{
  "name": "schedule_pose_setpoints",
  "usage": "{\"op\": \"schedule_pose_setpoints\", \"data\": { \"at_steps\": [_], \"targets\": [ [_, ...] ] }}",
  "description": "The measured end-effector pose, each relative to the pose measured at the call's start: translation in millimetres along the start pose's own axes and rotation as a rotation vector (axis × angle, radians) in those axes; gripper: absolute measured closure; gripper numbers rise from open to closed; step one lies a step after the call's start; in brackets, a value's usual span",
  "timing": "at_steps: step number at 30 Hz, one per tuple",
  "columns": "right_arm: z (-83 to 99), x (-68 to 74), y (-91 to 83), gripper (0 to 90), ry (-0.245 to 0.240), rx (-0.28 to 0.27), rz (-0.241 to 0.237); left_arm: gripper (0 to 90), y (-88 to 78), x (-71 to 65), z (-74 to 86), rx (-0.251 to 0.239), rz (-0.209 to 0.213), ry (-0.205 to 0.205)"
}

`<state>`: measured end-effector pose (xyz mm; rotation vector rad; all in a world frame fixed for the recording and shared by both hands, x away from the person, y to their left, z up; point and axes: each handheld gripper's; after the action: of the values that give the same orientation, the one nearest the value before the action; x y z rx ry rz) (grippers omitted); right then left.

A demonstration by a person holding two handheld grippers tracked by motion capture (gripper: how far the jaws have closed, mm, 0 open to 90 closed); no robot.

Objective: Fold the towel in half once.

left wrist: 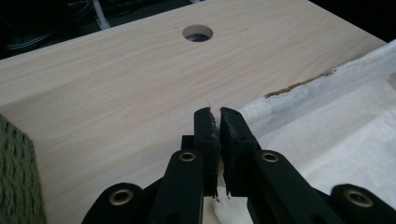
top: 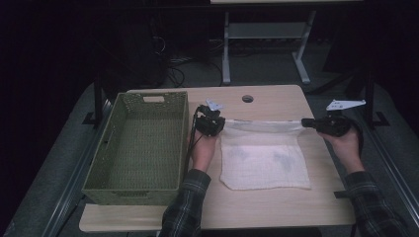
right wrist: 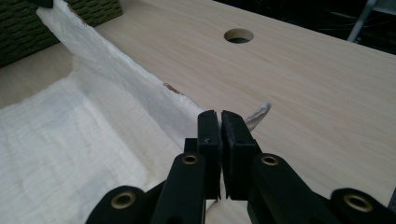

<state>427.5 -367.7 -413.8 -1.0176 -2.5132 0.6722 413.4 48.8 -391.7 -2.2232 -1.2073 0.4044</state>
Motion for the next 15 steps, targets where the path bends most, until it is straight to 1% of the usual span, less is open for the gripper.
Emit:
{"op": "schedule_pose_setpoints", "data": {
  "at_steps": [6,11,13,15],
  "targets": [
    [11.7,13.5,-10.0,86.7,-0.004,0.0,-0.012,85.2,-13.9,-11.6,16.3,0.008,0.001,0.014],
    [22.5,26.2,-18.1,86.7,-0.02,0.003,-0.022,85.3,-23.1,-15.9,27.9,0.023,0.003,0.028],
    [25.8,32.2,-20.9,86.7,-0.031,0.011,-0.02,85.3,-26.1,-19.4,31.8,0.026,0.0,0.042],
    [29.2,36.5,-23.0,86.7,-0.03,0.014,-0.025,85.3,-29.6,-24.4,37.6,0.034,-0.006,0.06]
  ]
}}
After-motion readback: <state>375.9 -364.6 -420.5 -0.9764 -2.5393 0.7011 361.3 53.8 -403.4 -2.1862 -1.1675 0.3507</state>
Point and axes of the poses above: each handheld gripper's, and its own axes: y roughly forward along the jaws, z roughly out of its underside, x roughly to its left, and after that the axes turned 1 degree about y, right-handed
